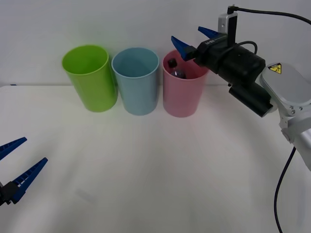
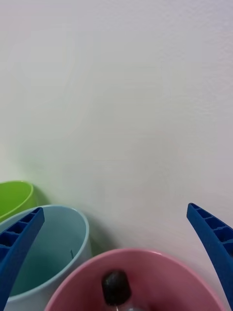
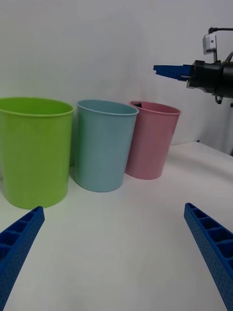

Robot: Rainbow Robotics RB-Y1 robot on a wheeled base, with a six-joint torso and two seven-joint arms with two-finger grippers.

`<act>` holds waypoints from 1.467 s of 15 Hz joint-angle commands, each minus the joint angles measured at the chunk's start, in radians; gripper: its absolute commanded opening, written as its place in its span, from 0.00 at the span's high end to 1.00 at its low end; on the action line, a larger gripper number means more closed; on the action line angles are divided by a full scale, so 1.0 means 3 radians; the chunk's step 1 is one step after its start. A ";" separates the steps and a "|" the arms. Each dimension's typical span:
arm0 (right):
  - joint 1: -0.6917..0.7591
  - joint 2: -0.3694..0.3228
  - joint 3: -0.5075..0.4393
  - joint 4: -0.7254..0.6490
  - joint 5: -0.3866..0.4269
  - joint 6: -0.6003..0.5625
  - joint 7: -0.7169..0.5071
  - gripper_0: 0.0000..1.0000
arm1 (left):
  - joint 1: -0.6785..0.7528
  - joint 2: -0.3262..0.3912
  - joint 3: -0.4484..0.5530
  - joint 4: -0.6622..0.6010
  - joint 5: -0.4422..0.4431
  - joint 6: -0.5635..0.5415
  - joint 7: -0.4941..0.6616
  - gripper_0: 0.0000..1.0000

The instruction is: Grasp the object on the table and drop it into the matching bin: aluminum can to the light blue bin, PET bottle to the pink bin.

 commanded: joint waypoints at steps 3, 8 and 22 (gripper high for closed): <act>0.0500 -0.0345 0.0001 -0.0621 -0.0232 0.0000 -0.0007 0.00 | 0.0000 0.0000 0.0000 0.0000 0.0000 0.0000 0.0000 0.00; 0.1232 -0.0754 -0.0147 -0.1363 -0.0508 0.0000 0.0040 0.00 | 0.0000 0.0000 0.0000 0.0000 0.0000 0.0000 0.0000 0.00; 0.3164 -0.0744 -0.1011 -0.2084 -0.0933 -0.0747 0.1476 0.00 | 0.0000 0.0000 0.0000 0.0000 0.0000 0.0000 0.0000 0.00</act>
